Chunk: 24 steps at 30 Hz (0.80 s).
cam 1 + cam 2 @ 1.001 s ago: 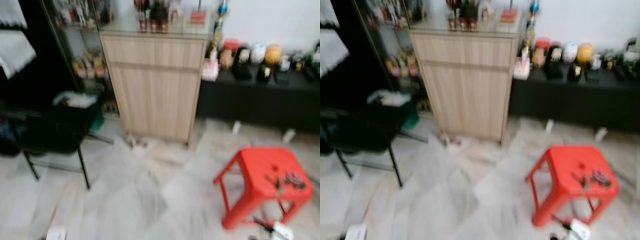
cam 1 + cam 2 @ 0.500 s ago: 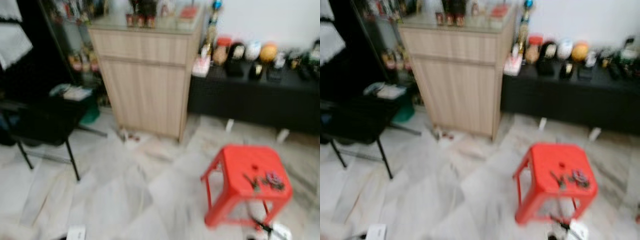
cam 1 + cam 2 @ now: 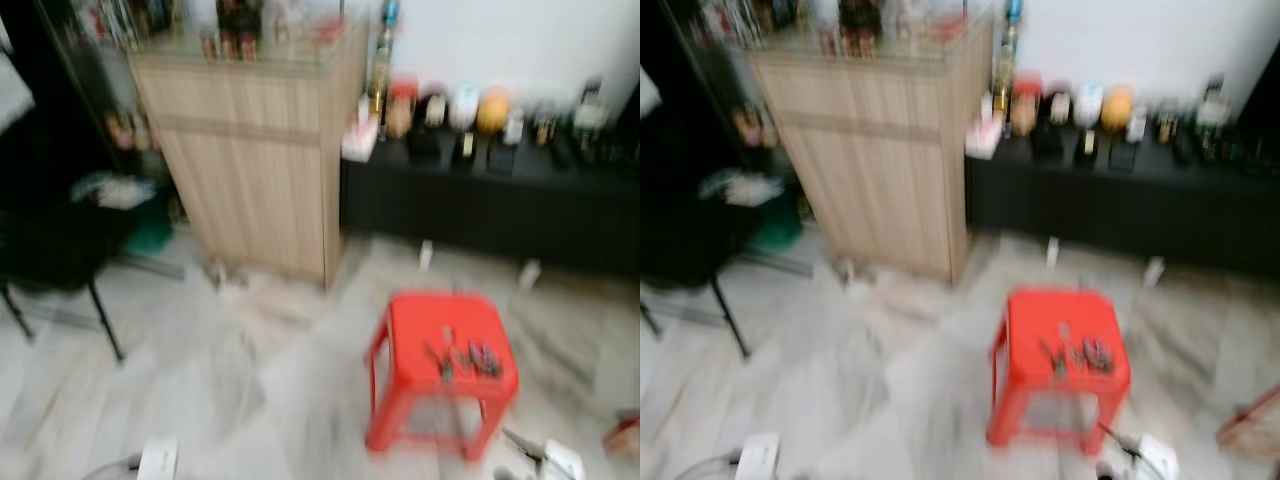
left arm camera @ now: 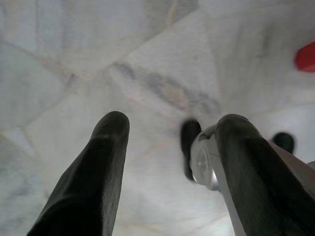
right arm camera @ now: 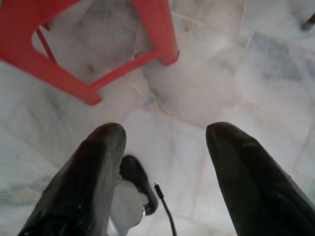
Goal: Hang keys on a hook
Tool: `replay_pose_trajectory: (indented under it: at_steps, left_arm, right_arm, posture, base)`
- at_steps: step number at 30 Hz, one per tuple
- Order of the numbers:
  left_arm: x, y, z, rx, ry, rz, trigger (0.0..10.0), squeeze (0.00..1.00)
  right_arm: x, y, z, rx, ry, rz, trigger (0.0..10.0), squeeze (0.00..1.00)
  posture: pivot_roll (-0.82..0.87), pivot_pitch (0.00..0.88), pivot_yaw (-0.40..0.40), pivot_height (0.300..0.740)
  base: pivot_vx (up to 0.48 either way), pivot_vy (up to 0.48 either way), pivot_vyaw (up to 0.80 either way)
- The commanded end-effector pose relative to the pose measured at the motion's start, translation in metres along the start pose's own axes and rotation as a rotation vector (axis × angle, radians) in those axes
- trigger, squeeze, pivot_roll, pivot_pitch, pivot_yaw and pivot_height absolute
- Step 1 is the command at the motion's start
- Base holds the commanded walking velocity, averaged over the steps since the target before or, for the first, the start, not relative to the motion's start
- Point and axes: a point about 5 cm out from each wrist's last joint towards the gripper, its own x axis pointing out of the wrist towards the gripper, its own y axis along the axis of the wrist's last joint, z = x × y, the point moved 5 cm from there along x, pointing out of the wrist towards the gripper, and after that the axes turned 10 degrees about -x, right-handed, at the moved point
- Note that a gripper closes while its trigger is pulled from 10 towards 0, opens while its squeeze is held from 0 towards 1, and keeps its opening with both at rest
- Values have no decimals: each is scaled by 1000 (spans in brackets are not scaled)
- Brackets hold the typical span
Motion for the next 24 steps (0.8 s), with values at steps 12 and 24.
replay_pose_trajectory:
  at_steps: [12, 24]
  left_arm:
    - [-1, 4, -11, -31, 24, 4, 10000, 0]
    - [1, 12, -8, -75, 25, 29, 10000, 0]
  right_arm:
    - [2, 7, -13, -1, 24, 14, 10000, 0]
    - [3, 21, -16, 4, 35, 43, 10000, 0]
  posture:
    - [-26, 0, 12, 740]
    - [-53, 0, 3, 740]
  base:
    - [0, -73, 0]
    - [0, 0, 0]
